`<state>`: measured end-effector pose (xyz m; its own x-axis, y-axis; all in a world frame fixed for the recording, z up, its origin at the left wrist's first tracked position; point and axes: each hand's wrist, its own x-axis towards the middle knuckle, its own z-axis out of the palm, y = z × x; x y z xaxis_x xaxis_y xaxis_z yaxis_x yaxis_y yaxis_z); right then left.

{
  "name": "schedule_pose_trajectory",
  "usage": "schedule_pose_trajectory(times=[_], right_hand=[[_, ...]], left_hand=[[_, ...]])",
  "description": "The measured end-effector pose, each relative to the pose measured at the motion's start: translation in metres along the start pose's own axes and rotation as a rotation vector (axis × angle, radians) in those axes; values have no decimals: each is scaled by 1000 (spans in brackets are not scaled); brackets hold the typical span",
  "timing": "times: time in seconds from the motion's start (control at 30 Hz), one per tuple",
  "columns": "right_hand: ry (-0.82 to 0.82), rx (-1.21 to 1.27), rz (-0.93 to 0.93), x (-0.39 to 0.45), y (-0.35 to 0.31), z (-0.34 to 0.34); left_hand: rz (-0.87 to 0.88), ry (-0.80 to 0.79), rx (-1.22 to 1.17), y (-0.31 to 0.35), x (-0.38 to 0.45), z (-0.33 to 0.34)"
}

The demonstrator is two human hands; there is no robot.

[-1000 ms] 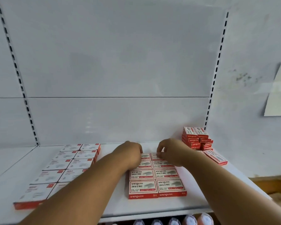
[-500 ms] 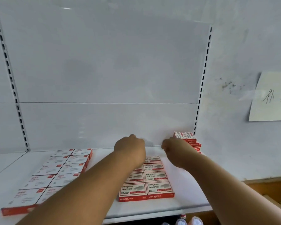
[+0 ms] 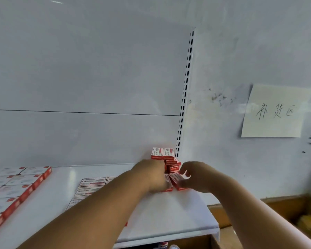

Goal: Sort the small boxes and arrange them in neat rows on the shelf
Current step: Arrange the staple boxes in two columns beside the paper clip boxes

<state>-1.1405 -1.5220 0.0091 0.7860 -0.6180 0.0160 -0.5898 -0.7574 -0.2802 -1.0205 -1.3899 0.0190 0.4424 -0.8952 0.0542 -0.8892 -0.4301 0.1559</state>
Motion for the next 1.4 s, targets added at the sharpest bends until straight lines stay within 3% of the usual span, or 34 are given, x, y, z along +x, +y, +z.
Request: schedule_pose_trajectory(times=[0.17, 0.33, 0.6, 0.67, 0.8, 0.87, 0.93, 1.0, 1.03, 1.1, 1.23, 1.4], right_hand=[[-47, 50, -158, 5, 14, 3], [-26, 70, -273, 5, 23, 4], [13, -94, -286, 8, 16, 11], [6, 80, -273, 11, 15, 13], [6, 696, -200, 10, 14, 10], [-10, 1047, -142, 8, 8, 6], [-129, 1424, -127, 7, -1, 1], [-258, 1645, -169, 6, -9, 0], [-296, 1671, -199, 6, -13, 1], [-310, 1626, -258, 4, -22, 2], [-210, 1494, -262, 2, -46, 3], [-55, 1133, -208, -4, -97, 6]], left_hand=[[-120, -4, 68, 20, 9, 18], [-270, 31, -38, 26, 3, 19], [-488, 265, -309, 29, -19, 29], [-482, 343, -387, 30, -23, 25], [-443, 549, -798, 31, -31, 13], [-458, 650, -1128, 32, -33, 8], [-508, 729, -1534, 32, -35, 1], [-580, 778, -1873, 29, -39, -8], [-617, 790, -1959, 26, -42, -11], [-675, 810, -1911, 18, -48, -16], [-781, 884, -1666, -12, -55, -21], [-762, 801, -1676, -45, -60, -24]])
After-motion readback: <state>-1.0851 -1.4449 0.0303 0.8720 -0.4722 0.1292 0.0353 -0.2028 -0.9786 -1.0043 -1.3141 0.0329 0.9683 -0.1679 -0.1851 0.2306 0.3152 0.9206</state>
